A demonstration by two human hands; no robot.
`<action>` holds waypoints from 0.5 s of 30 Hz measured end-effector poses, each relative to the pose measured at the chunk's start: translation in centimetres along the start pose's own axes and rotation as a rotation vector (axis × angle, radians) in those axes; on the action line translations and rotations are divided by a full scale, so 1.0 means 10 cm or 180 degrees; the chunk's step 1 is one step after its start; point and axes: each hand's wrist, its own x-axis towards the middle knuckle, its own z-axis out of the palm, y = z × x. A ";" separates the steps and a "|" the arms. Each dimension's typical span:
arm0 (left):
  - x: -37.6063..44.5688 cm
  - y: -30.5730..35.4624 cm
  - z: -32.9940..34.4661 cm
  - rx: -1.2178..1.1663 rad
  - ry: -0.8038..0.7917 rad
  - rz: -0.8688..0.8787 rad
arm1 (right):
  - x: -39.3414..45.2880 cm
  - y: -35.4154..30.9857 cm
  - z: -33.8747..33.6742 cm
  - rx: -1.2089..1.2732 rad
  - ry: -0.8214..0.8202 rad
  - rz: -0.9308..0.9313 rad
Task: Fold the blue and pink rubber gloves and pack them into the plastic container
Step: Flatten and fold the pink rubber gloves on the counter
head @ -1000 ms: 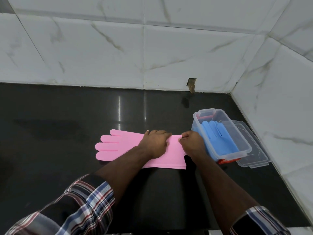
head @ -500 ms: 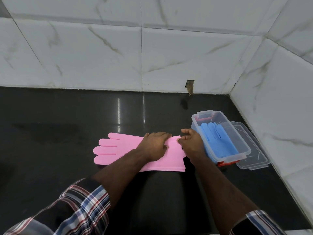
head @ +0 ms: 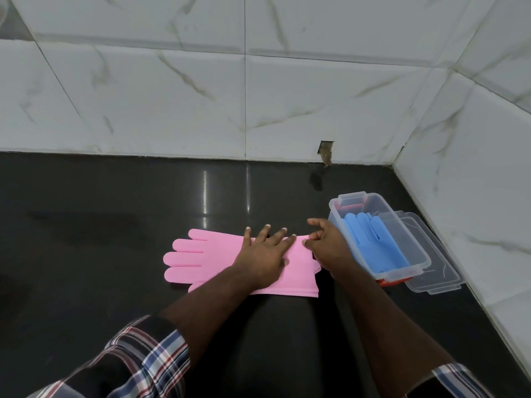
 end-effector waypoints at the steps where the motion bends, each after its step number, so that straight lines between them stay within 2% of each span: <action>1: -0.03 0.00 0.01 0.0069 0.0048 -0.0047 | -0.01 0.00 -0.02 0.0011 0.0020 -0.0060; 5: -0.17 -0.09 0.08 0.0247 0.0077 -0.0200 | -0.08 -0.01 -0.06 -0.0140 -0.0104 -0.0100; 11: -0.23 -0.19 0.16 0.0243 -0.0189 -0.0324 | -0.15 0.05 -0.03 0.0306 -0.0644 0.0287; 15: -0.22 -0.20 0.17 0.0243 -0.0326 -0.0347 | -0.20 0.08 -0.05 0.0443 -0.0912 0.0285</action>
